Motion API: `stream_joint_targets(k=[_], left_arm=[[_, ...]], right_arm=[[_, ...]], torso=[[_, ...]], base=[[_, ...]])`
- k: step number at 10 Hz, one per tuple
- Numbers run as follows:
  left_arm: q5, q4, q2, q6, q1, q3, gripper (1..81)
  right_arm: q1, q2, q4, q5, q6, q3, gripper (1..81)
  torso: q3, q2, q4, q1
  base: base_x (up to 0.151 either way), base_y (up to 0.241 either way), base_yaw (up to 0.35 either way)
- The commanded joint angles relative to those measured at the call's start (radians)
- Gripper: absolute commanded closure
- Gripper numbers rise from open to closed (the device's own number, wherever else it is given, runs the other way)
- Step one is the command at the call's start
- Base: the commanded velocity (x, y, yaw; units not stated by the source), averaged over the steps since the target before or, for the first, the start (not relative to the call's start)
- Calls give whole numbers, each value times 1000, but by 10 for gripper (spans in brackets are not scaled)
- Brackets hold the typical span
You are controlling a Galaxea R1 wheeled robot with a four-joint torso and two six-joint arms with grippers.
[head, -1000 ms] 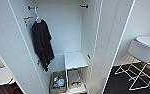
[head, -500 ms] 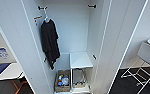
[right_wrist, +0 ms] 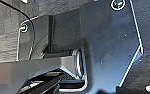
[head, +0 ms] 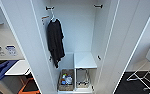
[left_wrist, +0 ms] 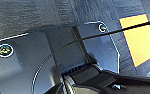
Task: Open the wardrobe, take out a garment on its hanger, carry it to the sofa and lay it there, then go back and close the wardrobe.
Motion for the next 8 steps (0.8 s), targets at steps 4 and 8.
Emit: stream_joint_targets(k=[4,8], left_arm=[[45,10,2,1,-46,11,10],[46,9,3,1,-46,11,10]], right_arm=[[23,4,-1,-54,-3,-1,10],[23,3,-1,-54,-3,-1,10]], torso=[[0,0,0,0],[0,0,0,0]], base=[[0,0,142],[0,0,52]])
